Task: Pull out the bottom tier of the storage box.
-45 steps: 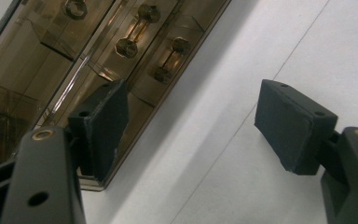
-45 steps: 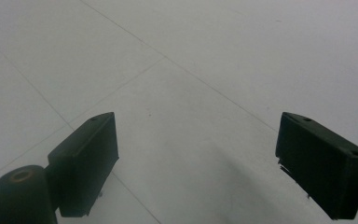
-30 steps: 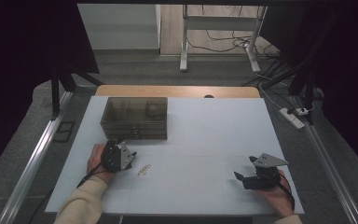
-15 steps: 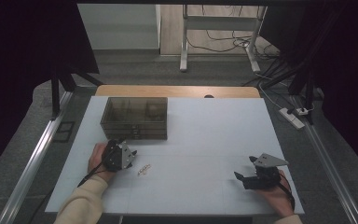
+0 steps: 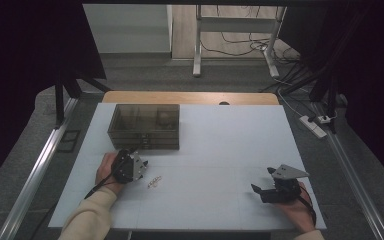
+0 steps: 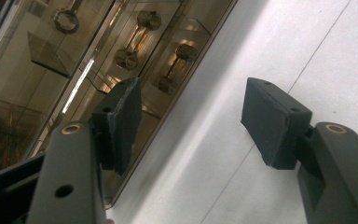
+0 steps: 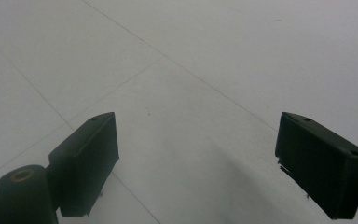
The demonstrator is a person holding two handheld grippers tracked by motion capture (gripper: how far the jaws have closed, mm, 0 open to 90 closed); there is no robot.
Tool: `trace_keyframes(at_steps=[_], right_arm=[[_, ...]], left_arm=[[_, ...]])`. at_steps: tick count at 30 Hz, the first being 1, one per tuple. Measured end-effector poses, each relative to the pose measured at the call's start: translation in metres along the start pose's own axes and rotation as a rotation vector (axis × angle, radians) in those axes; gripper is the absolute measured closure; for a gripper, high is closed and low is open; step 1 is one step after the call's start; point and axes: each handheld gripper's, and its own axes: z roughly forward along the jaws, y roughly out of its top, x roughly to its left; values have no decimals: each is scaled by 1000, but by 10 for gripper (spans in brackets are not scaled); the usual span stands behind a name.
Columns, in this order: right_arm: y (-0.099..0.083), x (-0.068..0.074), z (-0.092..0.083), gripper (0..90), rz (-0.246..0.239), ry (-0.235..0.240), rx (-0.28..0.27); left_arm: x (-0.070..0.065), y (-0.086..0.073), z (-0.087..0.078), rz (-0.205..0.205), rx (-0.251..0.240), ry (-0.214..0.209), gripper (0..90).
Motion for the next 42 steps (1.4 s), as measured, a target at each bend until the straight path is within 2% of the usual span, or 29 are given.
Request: trace_keyframes(at_steps=[15, 17, 42], right_arm=[[0, 0, 0, 133, 0, -1, 2], [0, 0, 0, 133, -1, -1, 2], [0, 0, 0, 134, -3, -1, 4]], left_arm=[[1, 0, 3, 1, 2, 21, 429], [1, 1, 4, 10, 6, 25, 433], [2, 2, 13, 22, 22, 38, 506]])
